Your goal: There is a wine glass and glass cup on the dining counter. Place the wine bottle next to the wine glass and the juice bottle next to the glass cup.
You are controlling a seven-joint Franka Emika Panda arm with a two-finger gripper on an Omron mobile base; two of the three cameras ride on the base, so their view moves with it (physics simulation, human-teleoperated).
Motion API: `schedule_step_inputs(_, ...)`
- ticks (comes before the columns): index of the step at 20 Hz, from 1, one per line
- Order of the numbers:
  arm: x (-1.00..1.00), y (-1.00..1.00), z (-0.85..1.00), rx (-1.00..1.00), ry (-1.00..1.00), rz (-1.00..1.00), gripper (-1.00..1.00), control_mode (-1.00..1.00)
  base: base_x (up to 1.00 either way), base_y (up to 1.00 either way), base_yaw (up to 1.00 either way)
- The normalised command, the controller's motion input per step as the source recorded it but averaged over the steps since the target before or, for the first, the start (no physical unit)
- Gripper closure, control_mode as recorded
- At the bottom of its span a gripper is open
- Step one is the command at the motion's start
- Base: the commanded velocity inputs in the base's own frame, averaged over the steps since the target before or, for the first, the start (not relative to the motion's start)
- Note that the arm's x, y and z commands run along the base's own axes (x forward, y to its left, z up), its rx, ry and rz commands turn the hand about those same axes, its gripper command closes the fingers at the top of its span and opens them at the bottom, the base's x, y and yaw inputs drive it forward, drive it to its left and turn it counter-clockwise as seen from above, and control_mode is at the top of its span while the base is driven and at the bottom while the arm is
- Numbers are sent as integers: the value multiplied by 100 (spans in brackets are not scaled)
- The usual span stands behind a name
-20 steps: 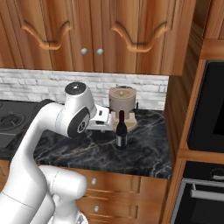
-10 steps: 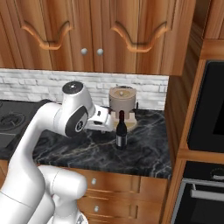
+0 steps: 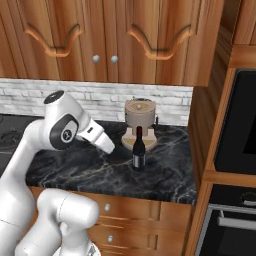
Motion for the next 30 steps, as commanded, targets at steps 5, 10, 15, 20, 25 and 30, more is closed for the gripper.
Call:
schedule_step_inputs(5, 25, 11, -1, -7, -16, -41, -100, -100, 0, 0, 0)
schedule_step_inputs(10, 33, 0, -2, -2, -22, -26, -100, -100, 0, 0, 0)
schedule_step_inputs(15, 29, 0, -4, -5, -28, -16, -100, -100, 0, 0, 0)
schedule_step_inputs(20, 15, -6, -12, -13, -26, -10, -100, -100, 0, 0, 0)
schedule_step_inputs(25, 5, -13, -6, -7, -19, -9, -100, -100, 0, 0, 0)
schedule_step_inputs(30, 4, -15, -2, -4, -9, -8, -100, -100, 0, 0, 0)
